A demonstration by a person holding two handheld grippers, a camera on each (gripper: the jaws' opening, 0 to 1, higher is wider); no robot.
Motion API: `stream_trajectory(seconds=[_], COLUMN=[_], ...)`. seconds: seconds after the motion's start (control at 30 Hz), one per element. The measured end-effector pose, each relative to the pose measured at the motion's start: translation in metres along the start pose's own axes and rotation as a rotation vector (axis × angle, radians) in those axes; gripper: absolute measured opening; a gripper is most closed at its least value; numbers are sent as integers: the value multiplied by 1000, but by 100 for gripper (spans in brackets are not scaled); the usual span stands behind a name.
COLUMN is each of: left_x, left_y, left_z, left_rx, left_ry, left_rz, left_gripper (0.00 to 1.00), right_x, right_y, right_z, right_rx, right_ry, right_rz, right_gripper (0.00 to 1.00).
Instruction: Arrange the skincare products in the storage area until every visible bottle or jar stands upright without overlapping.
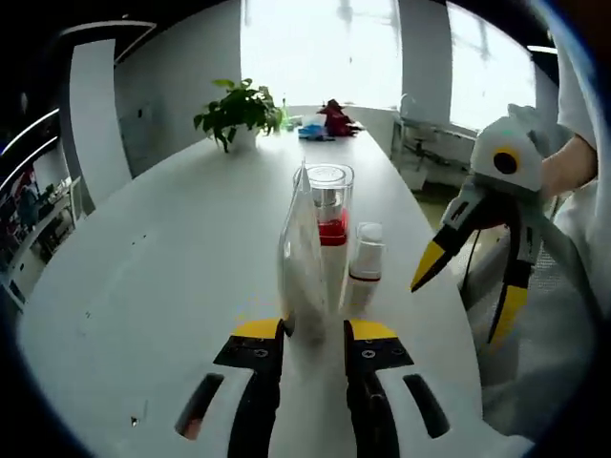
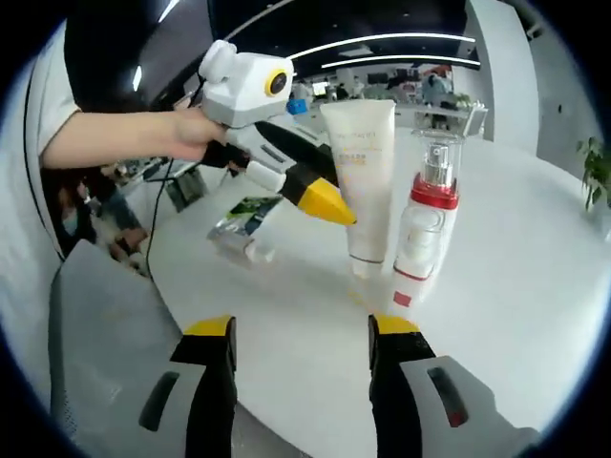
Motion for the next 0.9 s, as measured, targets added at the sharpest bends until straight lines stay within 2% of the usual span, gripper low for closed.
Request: stream_trajectory(seconds=[0.1,0.17,0.23,0.4,0.47,0.67,0.77,0.9], left_x=[5,8,13,14,13,19,22,28], left_y=[2,1,0,2,6,6,4,4], left_z=[-14,-24,-31,-40,-44,-44,-40,-37], left_rx=[-16,-43,-26,-17,-21,-10,-24,-31], left_ry=[43,87,120,165,172,164,135,129], left_rz=[9,10,7,58,64,47,39,35], left_gripper=[25,22,22,14,11,13,12,14], right_x=[-1,-2,-3,-5,-5,-10,-11,-12], right_y=[0,0,0,0,0,1,0,0], right_z=[-1,-1,-1,-1,-1,1,0,-2], right_rx=[6,10,10,16,17,18,19,31], right_ry=[6,10,9,8,7,3,3,4], right_rz=[-7,-10,-11,-15,-17,-25,-35,-40], right_gripper=[60,61,61,61,61,62,63,63])
Point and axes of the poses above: the point that each gripper's makers call its tool centre point, and the gripper's own axes: x roughly forward along the fingers, y roughly to its left, z roughly out of its top, the point moved 8 cm from there along -x, roughly backward along the fingers, and after that the axes turned 3 degrees about -x, right-handed, at the moved point
